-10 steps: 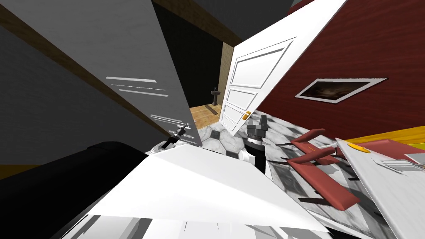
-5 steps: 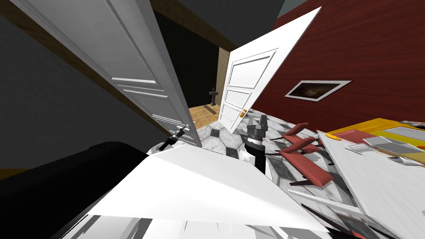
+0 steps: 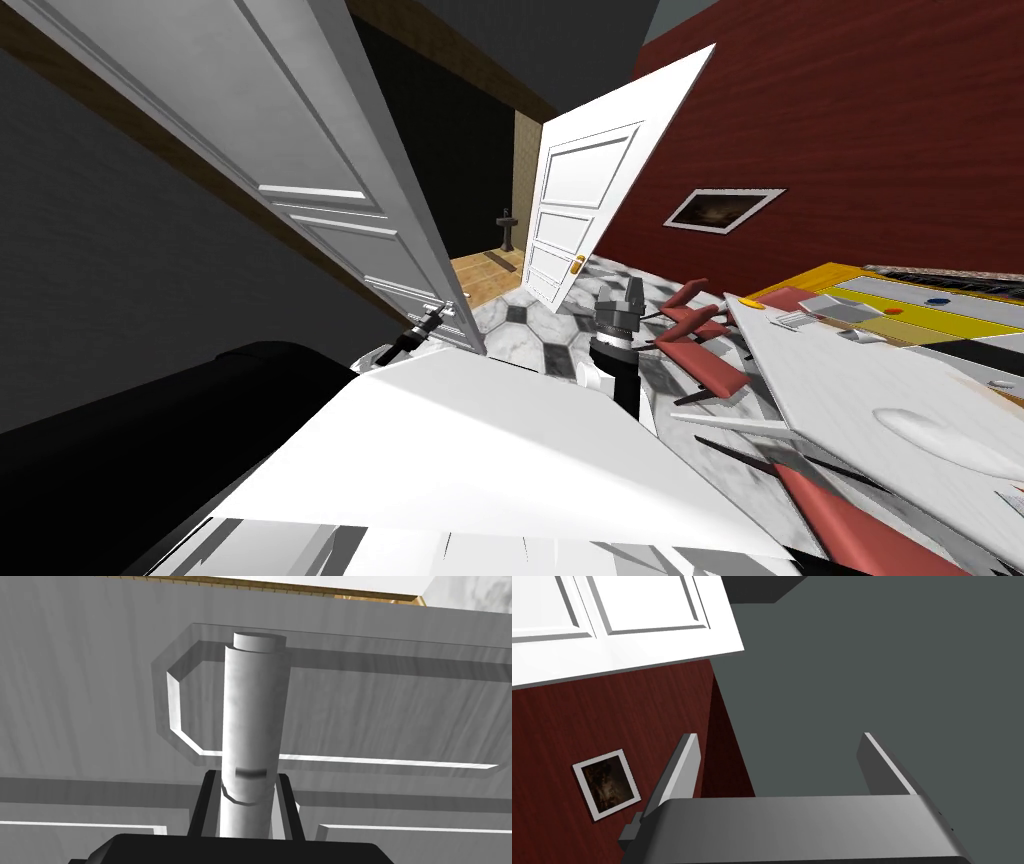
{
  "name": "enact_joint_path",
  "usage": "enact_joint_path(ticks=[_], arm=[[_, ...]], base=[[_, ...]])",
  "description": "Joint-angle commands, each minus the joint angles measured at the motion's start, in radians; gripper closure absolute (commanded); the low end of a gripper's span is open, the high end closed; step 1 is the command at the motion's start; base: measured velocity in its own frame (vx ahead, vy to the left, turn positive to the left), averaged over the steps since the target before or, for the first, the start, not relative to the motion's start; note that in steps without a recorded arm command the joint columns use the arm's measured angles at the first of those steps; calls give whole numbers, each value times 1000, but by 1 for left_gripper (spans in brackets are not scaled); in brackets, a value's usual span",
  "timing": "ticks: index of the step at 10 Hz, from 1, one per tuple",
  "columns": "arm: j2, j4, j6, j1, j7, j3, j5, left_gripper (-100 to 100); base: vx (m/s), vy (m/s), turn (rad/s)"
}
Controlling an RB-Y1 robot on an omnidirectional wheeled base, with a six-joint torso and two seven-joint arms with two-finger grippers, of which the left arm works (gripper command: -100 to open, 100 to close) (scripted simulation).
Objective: Pull the door open
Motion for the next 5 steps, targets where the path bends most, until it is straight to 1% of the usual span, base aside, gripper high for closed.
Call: enact_joint_path(ticks=[1, 4, 5], arm=[[11, 7, -20, 12, 7, -3, 1, 100], [29, 18, -54, 24, 20, -9, 1, 100], [22, 15, -44, 22, 17, -14, -2, 100]], base=[[-227, 49, -140], [-193, 85, -141], [-82, 22, -32]])
